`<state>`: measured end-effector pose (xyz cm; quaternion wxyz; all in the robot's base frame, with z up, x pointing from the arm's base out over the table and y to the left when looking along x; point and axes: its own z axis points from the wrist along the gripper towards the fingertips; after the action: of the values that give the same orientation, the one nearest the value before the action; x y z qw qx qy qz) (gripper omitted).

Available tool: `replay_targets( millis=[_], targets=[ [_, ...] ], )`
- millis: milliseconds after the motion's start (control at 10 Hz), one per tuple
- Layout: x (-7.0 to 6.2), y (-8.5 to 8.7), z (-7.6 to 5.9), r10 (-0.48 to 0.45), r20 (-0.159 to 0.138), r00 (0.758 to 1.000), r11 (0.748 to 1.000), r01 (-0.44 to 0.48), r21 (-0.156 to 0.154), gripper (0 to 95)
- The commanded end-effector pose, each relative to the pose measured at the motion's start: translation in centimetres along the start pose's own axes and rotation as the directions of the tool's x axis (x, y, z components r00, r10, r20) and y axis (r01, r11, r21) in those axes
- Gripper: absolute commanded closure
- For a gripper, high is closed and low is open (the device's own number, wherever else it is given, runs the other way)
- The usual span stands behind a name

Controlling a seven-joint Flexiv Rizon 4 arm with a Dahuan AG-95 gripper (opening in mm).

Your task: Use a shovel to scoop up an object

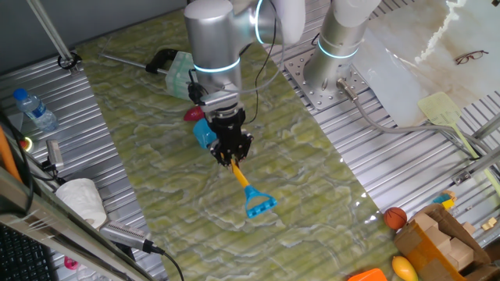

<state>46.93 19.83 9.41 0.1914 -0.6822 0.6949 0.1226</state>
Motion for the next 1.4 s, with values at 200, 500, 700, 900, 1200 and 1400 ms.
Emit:
replay_targets(
  millis=[200,500,700,900,1200,1400],
  targets=[
    [0.1,-0.5,0.4,0.0,0.0,1.0,1.0,0.0,0.007,95.0],
    [0.3,-0.8,0.7,-0.008,-0.004,1.0,1.0,0.008,0.016,95.0],
    [0.8,-0.9,1.0,-0.013,-0.021,1.0,1.0,0.014,0.021,95.0],
    [1.3,-0.8,0.9,-0.024,-0.041,0.999,1.0,0.025,0.018,95.0],
    [2.3,-0.8,1.2,-0.038,-0.035,0.999,0.999,0.039,0.029,95.0],
    [2.6,-0.7,1.2,-0.032,-0.038,0.999,0.999,0.034,0.039,95.0]
  ],
)
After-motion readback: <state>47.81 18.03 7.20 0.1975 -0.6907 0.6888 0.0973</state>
